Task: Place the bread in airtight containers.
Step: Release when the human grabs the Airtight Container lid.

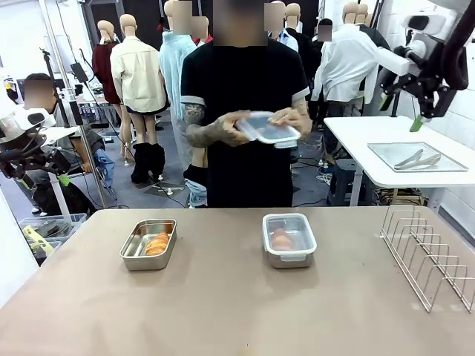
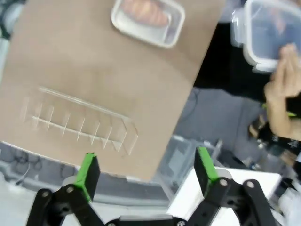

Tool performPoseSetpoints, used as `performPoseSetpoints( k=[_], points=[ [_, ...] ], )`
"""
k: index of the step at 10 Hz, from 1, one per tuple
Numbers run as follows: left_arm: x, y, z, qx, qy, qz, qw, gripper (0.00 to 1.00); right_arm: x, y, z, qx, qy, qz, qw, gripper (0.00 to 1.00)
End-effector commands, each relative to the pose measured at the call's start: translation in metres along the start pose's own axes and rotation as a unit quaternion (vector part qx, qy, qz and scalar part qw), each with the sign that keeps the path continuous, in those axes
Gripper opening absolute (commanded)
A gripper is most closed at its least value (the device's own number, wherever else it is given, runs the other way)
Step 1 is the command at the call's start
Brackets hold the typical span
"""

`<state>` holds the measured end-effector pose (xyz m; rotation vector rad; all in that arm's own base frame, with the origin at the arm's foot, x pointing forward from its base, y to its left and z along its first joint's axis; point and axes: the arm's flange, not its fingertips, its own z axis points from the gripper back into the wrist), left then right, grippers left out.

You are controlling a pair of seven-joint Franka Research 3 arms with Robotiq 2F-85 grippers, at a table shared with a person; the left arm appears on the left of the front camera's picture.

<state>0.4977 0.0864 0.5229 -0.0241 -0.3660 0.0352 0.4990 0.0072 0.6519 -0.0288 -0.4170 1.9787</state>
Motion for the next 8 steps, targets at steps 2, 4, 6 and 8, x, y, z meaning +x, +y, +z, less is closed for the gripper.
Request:
performPoseSetpoints(
  k=[2, 4, 6, 8],
  points=[
    [0.0, 0.0, 0.002, 0.001, -0.002, 0.002, 1.0, 1.0, -0.035, -0.009, -0.016, 0.054, -0.091, -0.075, 0.992, 1.0],
    [0.0, 0.0, 0.002, 0.001, -0.002, 0.002, 1.0, 1.0, -0.05, -0.007, -0.028, 0.068, -0.106, -0.084, 0.988, 1.0],
    [0.0, 0.0, 0.002, 0.001, -0.002, 0.002, 1.0, 1.0, -0.051, 0.004, -0.035, 0.065, -0.095, -0.072, 0.991, 1.0],
    [0.0, 0.0, 0.002, 0.001, -0.002, 0.002, 1.0, 1.0, -0.051, 0.004, -0.035, 0.065, -0.095, -0.072, 0.991, 1.0]
  ],
)
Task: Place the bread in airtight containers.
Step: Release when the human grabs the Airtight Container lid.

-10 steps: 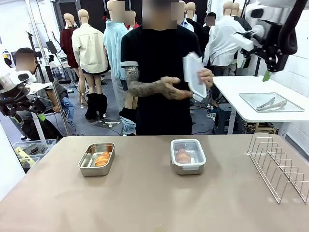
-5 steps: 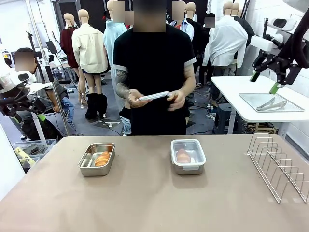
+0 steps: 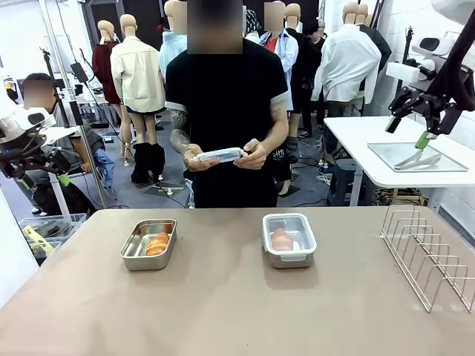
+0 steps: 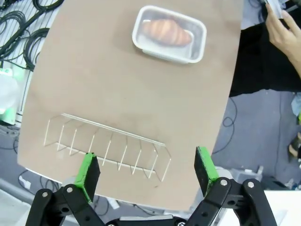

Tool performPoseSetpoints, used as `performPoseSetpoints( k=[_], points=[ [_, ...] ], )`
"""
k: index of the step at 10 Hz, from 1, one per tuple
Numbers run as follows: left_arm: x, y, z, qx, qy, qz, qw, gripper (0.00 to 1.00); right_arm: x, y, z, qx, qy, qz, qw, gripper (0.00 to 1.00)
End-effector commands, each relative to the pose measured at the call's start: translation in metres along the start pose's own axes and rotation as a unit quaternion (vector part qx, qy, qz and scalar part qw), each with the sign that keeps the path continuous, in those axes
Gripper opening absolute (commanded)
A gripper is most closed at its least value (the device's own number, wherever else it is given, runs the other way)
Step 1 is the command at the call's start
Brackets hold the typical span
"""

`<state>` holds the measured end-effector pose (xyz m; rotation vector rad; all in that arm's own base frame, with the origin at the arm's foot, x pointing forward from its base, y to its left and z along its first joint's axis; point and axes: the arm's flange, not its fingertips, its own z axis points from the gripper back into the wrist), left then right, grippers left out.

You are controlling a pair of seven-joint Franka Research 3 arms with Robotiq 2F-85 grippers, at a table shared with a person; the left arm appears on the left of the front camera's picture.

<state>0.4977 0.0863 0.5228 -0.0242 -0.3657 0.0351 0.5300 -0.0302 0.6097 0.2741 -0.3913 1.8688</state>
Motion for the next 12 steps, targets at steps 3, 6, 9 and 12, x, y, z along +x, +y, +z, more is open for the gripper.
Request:
performPoseSetpoints(
  k=[3, 6, 9, 12],
  points=[
    [0.0003, 0.0002, 0.0019, 0.001, -0.002, 0.003, 1.0, 1.0, 0.0021, 0.0045, -0.0006, -0.005, 0.0, 0.0, 1.0, 1.0],
    [0.0003, 0.0002, 0.0019, 0.001, -0.002, 0.003, 1.0, 1.0, 0.0021, 0.0045, -0.0006, -0.005, 0.0, 0.0, 1.0, 1.0],
    [0.0003, 0.0002, 0.0019, 0.001, -0.002, 0.003, 1.0, 1.0, 0.0021, 0.0045, -0.0006, -0.005, 0.0, 0.0, 1.0, 1.0],
    [0.0003, 0.0002, 0.0019, 0.001, -0.002, 0.003, 1.0, 1.0, 0.0021, 0.0045, -0.0006, -0.005, 0.0, 0.0, 1.0, 1.0]
  ],
)
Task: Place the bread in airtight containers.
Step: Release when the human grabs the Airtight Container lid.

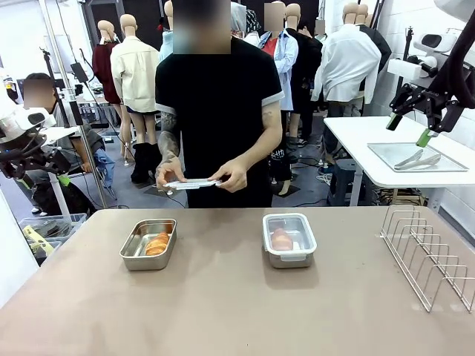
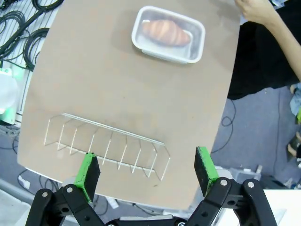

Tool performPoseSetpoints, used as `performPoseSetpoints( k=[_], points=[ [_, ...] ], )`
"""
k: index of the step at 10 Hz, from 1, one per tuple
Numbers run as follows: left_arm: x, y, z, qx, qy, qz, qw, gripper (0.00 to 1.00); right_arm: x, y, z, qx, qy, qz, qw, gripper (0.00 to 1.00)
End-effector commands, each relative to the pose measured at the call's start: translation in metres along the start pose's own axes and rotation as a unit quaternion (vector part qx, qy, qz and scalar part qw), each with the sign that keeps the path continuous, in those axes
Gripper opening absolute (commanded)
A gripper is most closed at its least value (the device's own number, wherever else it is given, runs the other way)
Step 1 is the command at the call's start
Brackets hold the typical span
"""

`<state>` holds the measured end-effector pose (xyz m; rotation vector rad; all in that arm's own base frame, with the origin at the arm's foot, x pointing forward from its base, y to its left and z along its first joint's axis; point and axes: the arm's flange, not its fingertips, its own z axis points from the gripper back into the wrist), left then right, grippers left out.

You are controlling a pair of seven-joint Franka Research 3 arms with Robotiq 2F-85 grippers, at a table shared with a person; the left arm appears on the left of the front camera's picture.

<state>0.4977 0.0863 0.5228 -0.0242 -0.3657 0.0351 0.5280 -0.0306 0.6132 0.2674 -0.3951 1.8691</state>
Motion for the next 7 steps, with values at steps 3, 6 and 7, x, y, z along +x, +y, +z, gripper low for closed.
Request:
performPoseSetpoints(
  k=[3, 6, 7],
  points=[
    [0.0003, 0.0002, 0.0019, 0.001, -0.002, 0.003, 1.0, 1.0, 0.0005, 0.0031, -0.0039, -0.002, -0.002, 0.0, 1.0, 1.0],
    [0.0003, 0.0002, 0.0019, 0.001, -0.002, 0.003, 1.0, 1.0, 0.0005, 0.0031, -0.0039, -0.002, -0.002, 0.0, 1.0, 1.0],
    [0.0003, 0.0002, 0.0019, 0.001, -0.002, 0.003, 1.0, 1.0, 0.0005, 0.0031, -0.0039, -0.002, -0.002, 0.0, 1.0, 1.0]
  ],
)
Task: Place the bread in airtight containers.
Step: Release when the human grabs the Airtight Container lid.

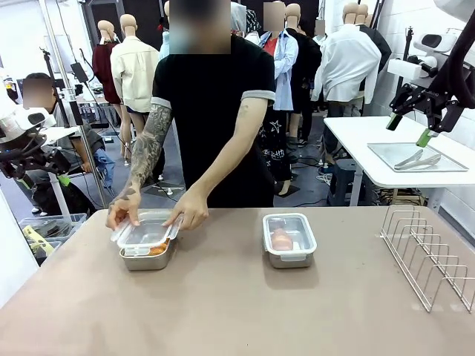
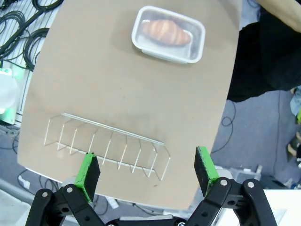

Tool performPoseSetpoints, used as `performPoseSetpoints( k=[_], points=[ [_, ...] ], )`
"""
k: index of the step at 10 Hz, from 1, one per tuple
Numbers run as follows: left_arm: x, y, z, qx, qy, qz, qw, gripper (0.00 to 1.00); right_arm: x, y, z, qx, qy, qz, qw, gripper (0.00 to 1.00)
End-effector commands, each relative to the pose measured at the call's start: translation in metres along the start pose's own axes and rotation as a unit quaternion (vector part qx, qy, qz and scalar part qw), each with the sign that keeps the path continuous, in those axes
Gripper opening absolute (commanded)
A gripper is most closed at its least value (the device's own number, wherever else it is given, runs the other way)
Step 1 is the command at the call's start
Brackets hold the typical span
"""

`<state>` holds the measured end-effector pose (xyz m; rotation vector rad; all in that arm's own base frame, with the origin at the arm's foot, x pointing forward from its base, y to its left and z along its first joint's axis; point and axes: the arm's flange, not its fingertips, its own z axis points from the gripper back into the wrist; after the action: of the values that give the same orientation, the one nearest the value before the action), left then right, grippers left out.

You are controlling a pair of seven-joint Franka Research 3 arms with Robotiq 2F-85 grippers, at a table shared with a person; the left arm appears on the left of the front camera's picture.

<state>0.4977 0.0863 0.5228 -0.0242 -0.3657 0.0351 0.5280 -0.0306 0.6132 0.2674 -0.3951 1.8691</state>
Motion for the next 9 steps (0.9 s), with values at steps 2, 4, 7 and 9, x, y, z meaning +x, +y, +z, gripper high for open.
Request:
performPoseSetpoints(
  k=[2, 4, 7, 9],
  points=[
    [0.0003, 0.0002, 0.0019, 0.001, -0.002, 0.003, 1.0, 1.0, 0.0005, 0.0031, -0.0039, -0.002, -0.002, 0.0, 1.0, 1.0],
    [0.0003, 0.0002, 0.0019, 0.001, -0.002, 0.003, 1.0, 1.0, 0.0005, 0.0031, -0.0039, -0.002, -0.002, 0.0, 1.0, 1.0],
    [0.0003, 0.0002, 0.0019, 0.001, -0.002, 0.003, 1.0, 1.0, 0.0005, 0.0031, -0.0039, -0.002, -0.002, 0.0, 1.0, 1.0],
    [0.0003, 0.0002, 0.0019, 0.001, -0.002, 0.003, 1.0, 1.0, 0.0005, 0.0031, -0.0039, -0.002, -0.002, 0.0, 1.0, 1.0]
  ],
)
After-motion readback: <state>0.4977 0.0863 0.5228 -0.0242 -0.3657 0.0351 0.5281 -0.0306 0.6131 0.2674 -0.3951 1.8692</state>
